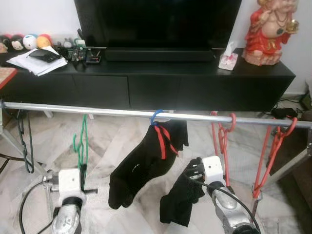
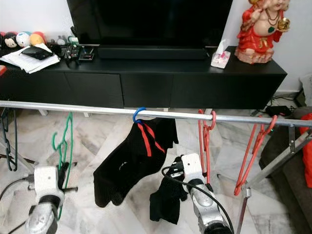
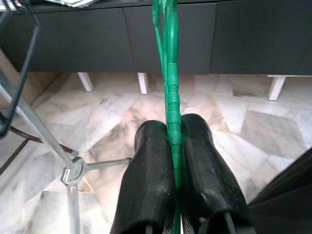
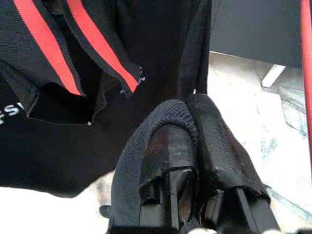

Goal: Hang hanger

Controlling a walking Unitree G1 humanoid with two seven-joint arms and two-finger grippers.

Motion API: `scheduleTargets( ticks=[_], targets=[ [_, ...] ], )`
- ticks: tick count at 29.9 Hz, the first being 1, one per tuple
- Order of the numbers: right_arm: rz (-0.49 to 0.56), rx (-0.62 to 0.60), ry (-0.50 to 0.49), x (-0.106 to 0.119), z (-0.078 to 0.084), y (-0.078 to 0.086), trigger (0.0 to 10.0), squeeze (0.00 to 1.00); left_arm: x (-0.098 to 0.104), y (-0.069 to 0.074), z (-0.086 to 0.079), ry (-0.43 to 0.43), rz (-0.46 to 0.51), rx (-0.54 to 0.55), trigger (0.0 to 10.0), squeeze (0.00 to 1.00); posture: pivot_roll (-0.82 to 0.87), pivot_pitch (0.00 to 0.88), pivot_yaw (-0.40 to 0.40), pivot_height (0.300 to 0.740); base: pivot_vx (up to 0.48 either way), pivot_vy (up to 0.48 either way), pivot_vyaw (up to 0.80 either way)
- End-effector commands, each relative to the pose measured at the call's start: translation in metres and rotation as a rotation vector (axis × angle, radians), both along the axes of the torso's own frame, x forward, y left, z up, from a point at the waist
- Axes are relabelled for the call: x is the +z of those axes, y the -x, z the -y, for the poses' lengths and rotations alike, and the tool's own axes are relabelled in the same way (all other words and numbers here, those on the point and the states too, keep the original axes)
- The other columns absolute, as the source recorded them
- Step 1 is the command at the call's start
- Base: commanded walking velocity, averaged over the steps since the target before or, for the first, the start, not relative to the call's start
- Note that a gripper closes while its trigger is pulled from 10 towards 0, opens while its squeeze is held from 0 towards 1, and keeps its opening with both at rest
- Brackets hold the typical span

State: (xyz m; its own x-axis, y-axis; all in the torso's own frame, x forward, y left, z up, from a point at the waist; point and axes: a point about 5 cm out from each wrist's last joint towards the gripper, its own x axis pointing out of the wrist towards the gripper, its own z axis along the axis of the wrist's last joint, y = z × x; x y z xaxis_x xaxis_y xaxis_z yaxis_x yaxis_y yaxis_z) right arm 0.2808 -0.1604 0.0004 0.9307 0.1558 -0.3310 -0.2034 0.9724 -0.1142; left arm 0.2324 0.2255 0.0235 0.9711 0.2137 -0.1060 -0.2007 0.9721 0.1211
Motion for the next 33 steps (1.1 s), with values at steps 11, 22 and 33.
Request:
scheduleTargets(
  ticks=[11, 22, 33],
  targets=[
    [0.032, -0.008, -0.003, 0.003, 0.001, 0.0, 10.0, 0.0, -0.079, 0.053, 0.002, 0.01, -0.481, 0.001, 10.0, 0.0, -0.16, 0.0, 0.024, 0.74, 0.0, 0.0, 0.0],
    [0.018, -0.009, -0.001, -0.001, 0.004, 0.003, 10.0, 0.0, -0.095, 0.075, 0.003, 0.03, -0.559, 0.023, 10.0, 0.0, -0.15, 0.0, 0.028, 0.74, 0.0, 0.0, 0.0],
    [-0.021, -0.013, 0.008, -0.011, 0.008, 0.013, 10.0, 0.0, -0.102, 0.081, 0.009, 0.047, -0.598, 0.014, 10.0, 0.0, -0.16, 0.0, 0.038, 0.74, -0.091, 0.0, 0.0]
  ],
)
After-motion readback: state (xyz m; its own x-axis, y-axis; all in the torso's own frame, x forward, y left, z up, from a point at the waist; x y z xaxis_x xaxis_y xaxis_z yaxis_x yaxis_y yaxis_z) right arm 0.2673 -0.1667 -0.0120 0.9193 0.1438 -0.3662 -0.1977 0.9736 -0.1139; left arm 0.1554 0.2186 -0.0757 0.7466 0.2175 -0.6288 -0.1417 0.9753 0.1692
